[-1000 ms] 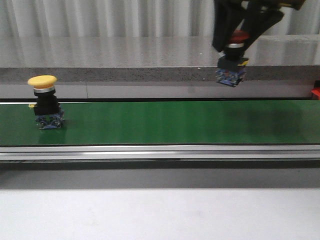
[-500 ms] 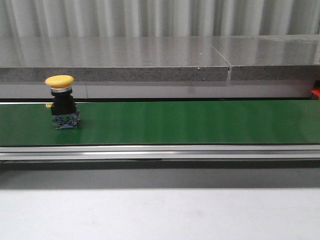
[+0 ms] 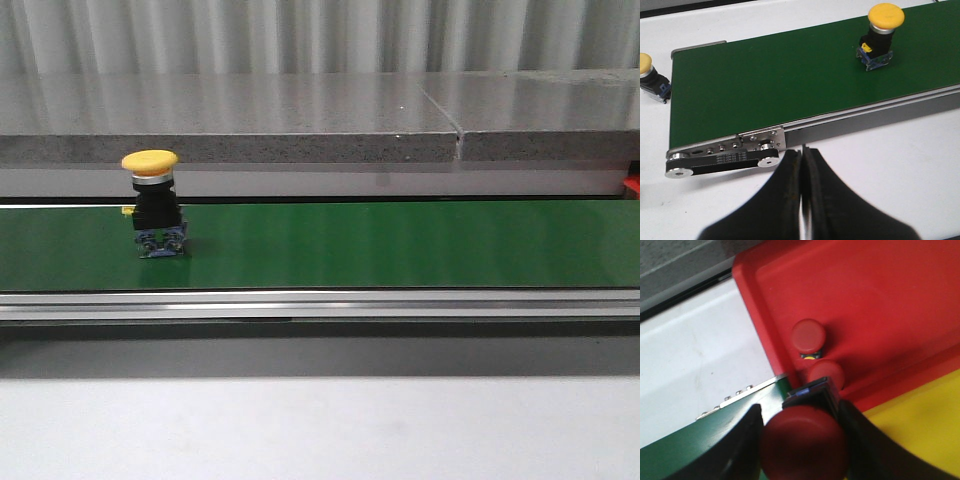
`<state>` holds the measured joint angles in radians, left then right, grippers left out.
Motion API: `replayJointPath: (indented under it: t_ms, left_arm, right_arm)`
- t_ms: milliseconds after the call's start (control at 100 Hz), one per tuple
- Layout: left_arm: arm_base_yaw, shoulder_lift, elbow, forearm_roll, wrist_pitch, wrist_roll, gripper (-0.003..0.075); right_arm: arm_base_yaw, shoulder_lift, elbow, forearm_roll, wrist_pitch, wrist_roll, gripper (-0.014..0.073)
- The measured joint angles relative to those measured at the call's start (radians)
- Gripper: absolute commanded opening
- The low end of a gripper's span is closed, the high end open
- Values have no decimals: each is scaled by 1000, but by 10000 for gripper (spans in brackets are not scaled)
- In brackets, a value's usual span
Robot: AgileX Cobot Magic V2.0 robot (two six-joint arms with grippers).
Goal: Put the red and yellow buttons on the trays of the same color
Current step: 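Carry the red button into the red tray and release it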
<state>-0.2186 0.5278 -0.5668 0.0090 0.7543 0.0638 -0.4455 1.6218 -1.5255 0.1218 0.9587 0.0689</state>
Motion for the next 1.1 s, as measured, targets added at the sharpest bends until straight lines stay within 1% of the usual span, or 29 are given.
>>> replayJointPath:
  t_ms: [110, 350, 570, 840, 960, 1100]
  left_arm:
    - [0, 0, 0, 0, 0, 0, -21]
    - [0, 0, 0, 0, 0, 0, -21]
    - [0, 0, 0, 0, 0, 0, -21]
    - [0, 0, 0, 0, 0, 0, -21]
    - [0, 0, 0, 0, 0, 0, -21]
    - [0, 0, 0, 0, 0, 0, -21]
  right_arm:
    - [-43, 28, 0, 0, -20, 2, 67]
    - [-89, 114, 0, 0, -80, 2, 67]
    - [-93, 178, 0, 2, -168, 2, 67]
    - [-93, 272, 0, 86, -272, 3, 67]
    - [-93, 306, 0, 95, -326, 3, 67]
    - [-93, 343, 0, 97, -355, 3, 67]
